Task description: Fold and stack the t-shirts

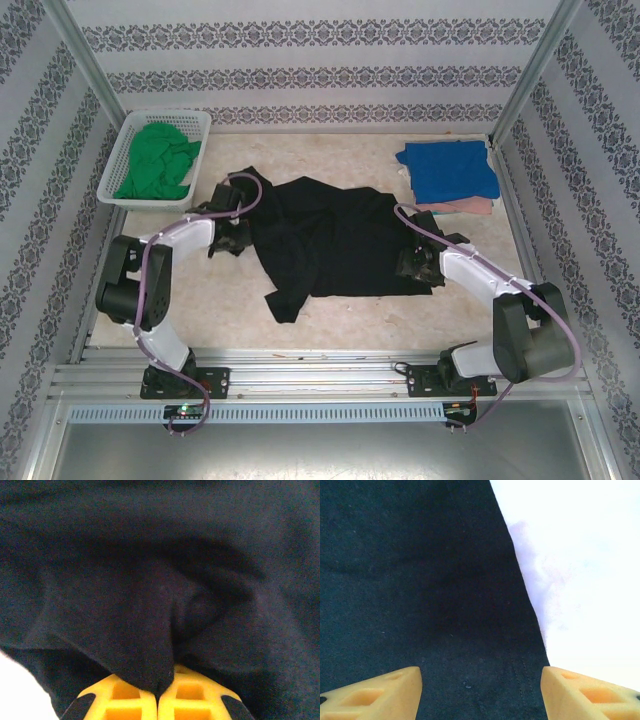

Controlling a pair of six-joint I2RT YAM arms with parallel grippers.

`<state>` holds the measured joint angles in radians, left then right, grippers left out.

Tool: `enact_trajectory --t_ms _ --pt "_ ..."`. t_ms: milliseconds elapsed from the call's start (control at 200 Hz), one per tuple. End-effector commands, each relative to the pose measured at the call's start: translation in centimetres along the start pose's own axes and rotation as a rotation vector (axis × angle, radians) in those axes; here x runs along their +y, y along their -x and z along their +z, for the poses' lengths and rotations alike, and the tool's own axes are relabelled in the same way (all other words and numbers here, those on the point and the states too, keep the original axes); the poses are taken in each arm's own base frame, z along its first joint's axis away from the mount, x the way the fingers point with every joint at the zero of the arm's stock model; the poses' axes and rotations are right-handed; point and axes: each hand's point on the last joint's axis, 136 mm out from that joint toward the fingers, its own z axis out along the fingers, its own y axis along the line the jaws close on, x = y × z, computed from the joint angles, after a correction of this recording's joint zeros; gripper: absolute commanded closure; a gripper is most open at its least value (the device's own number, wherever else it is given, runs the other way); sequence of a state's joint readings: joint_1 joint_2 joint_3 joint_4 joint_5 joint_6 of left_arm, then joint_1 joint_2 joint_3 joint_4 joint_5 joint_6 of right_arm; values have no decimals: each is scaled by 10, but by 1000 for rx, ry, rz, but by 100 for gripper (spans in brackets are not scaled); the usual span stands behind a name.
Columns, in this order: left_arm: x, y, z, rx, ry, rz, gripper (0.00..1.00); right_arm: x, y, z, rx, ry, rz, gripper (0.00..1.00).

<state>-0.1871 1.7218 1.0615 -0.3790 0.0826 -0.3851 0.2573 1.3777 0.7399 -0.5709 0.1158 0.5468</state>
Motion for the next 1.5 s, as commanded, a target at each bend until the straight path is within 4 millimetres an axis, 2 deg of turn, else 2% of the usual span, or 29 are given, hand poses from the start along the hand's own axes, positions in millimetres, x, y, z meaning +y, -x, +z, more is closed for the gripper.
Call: enact_trajectory --t_ms 0,75,105,185,205,245,265,315,390,465,505,600,709,839,909,1039,1129,1224,1339,1414,1499 --pt "5 50 -31 -89 55 67 100 -10 -1 -1 15 -49 4 35" --pt "11 78 -49 -140 117 100 100 -13 -2 0 17 -64 8 35" --pt "14 89 -52 -157 142 109 97 -14 -2 0 15 -69 10 35" --pt "21 106 -51 -149 185 111 85 -14 -1 1 21 -76 7 35" --pt "21 107 -50 -135 190 113 81 -14 -2 1 25 -79 7 35" --pt "22 105 -48 -108 197 116 64 -15 -3 1 34 -87 6 35" --pt "22 103 -47 -97 198 117 63 -16 -4 1 37 -92 8 35" --pt "21 93 -46 -83 182 125 61 -17 -5 2 38 -93 9 35" --pt "23 77 -47 -65 168 113 37 -15 -5 4 44 -85 7 35" --pt "25 55 -50 -31 144 101 29 -10 -3 5 50 -74 6 35" --pt "23 39 -51 -14 109 84 29 -8 -2 7 58 -69 6 35" --pt "3 4 -51 -11 -42 53 30 -1 -2 10 63 -45 15 35" --pt "-13 -34 -49 7 -132 19 31 4 -2 16 76 -31 39 35" --pt "-40 -61 -49 -6 -229 19 29 2 -4 21 88 -57 55 37" --pt "-53 -75 -40 16 -262 35 28 2 -6 24 98 -63 60 37" --pt "-57 -89 -13 79 -265 39 33 11 -13 24 103 -40 57 39" --pt "-59 -92 -3 94 -277 37 52 15 -15 21 92 -20 58 45" --pt "-65 -92 -5 109 -308 45 73 16 -16 19 80 -1 61 66" --pt "-65 -87 -29 75 -319 57 100 17 -12 5 50 27 51 88" --pt "-61 -82 -58 17 -316 60 100 17 -6 -10 12 59 47 100" --pt "-54 -78 -94 -61 -318 59 100 16 2 -34 -41 85 36 100"
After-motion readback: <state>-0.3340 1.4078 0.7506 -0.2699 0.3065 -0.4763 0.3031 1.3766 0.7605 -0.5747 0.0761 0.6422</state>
